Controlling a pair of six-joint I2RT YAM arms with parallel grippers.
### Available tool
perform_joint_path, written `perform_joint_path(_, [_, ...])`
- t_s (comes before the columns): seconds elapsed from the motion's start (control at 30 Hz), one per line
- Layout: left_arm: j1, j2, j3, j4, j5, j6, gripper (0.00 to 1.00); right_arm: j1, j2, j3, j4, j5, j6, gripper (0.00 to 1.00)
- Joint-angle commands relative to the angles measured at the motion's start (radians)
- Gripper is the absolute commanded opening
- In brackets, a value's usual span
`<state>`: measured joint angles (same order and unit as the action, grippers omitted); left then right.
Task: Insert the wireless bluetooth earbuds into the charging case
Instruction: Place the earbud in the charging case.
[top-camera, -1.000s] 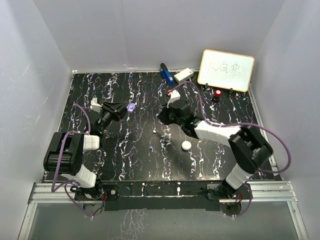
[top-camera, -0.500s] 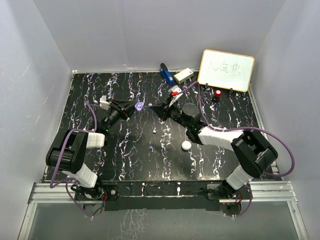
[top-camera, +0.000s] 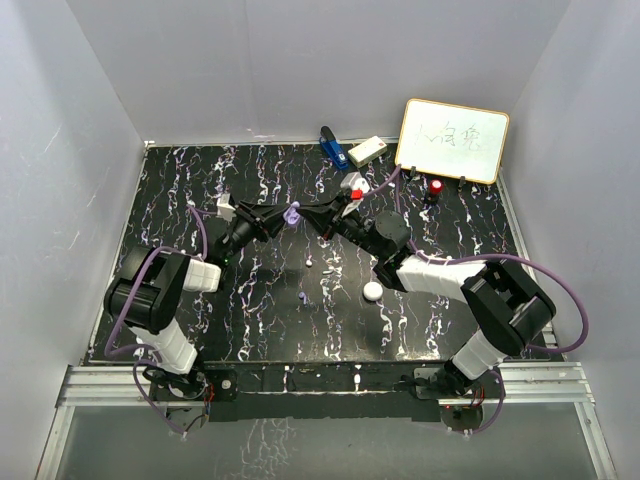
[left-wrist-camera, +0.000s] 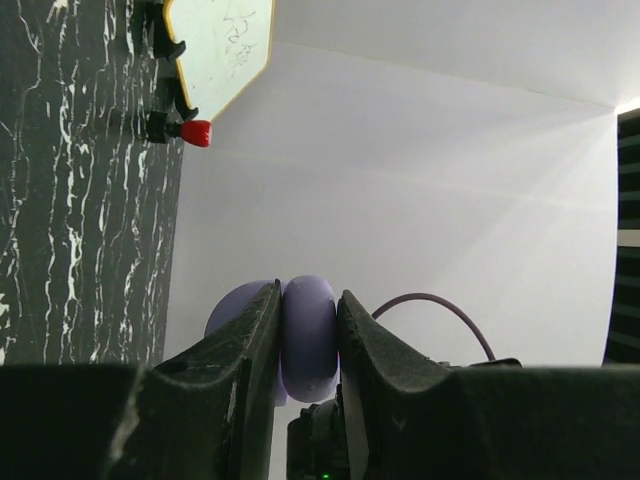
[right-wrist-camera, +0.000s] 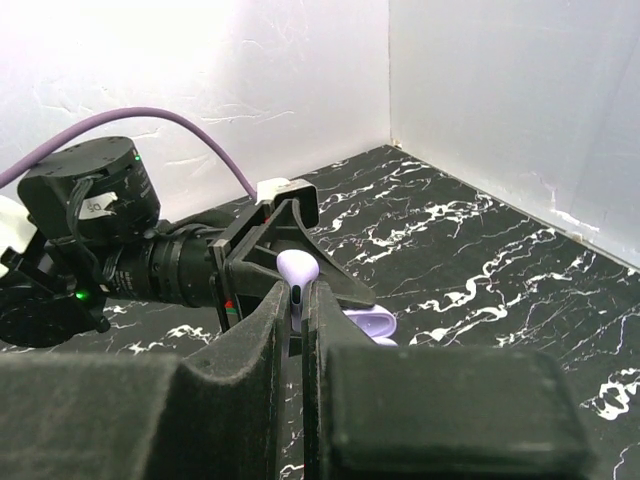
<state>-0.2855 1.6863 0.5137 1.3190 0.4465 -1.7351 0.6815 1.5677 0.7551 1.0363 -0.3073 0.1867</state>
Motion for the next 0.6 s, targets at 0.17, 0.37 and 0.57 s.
perform_joint_path(0.17, [-0.009, 0.008, 0.058, 0.139, 0.063, -0.065, 0.0, 0.0, 0.023, -0.042, 0.18, -0.036, -0.071, 0.0])
perform_joint_path(0.37, [-0.009, -0.013, 0.069, 0.086, 0.084, -0.042, 0.0, -0.007, 0.045, -0.037, 0.182, -0.042, -0.07, 0.0])
perform_joint_path(0.57, [-0.011, -0.04, 0.07, 0.038, 0.1, -0.015, 0.0, -0.015, 0.065, -0.03, 0.185, -0.048, -0.07, 0.0])
